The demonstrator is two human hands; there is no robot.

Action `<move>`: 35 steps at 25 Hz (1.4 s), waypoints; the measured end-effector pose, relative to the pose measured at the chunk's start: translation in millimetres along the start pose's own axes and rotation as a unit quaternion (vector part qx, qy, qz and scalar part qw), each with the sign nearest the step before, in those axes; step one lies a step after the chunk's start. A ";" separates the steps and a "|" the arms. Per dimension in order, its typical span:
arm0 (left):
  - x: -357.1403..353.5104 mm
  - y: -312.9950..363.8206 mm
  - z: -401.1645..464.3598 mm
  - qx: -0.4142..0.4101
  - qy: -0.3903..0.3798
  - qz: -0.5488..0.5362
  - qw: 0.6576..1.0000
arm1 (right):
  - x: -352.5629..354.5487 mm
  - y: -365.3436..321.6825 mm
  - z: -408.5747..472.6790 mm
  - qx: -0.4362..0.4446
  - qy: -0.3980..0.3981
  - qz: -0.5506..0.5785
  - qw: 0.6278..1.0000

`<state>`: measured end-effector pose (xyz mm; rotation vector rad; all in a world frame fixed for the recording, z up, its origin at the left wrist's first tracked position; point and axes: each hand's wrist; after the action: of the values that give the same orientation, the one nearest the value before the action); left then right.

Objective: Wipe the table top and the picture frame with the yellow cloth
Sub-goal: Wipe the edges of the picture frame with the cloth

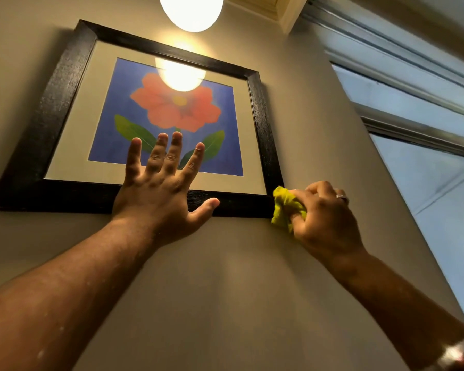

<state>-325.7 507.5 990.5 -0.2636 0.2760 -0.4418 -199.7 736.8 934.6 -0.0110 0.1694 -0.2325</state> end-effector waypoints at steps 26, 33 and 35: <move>1.3 4.6 -2.2 -0.010 0.005 0.018 1.000 | -36.0 2.8 2.0 0.100 -0.107 0.081 0.986; 2.5 3.8 -4.0 -0.003 -0.004 0.019 1.000 | -60.4 -32.0 255.7 -0.027 -0.157 0.103 0.982; 0.6 3.6 -2.9 -0.002 -0.002 0.019 1.000 | -63.8 -29.7 272.0 -0.037 -0.162 0.110 0.980</move>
<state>-324.7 509.8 986.6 -0.2632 0.2776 -0.4029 -221.8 720.2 1214.1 -0.1030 -0.1452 -0.0008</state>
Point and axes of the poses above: each hand's wrist, its own z-axis towards the middle knuckle, its own x-axis out of the back of the hand, y = z × x, and after that the axes turned 4 degrees about y, right-handed
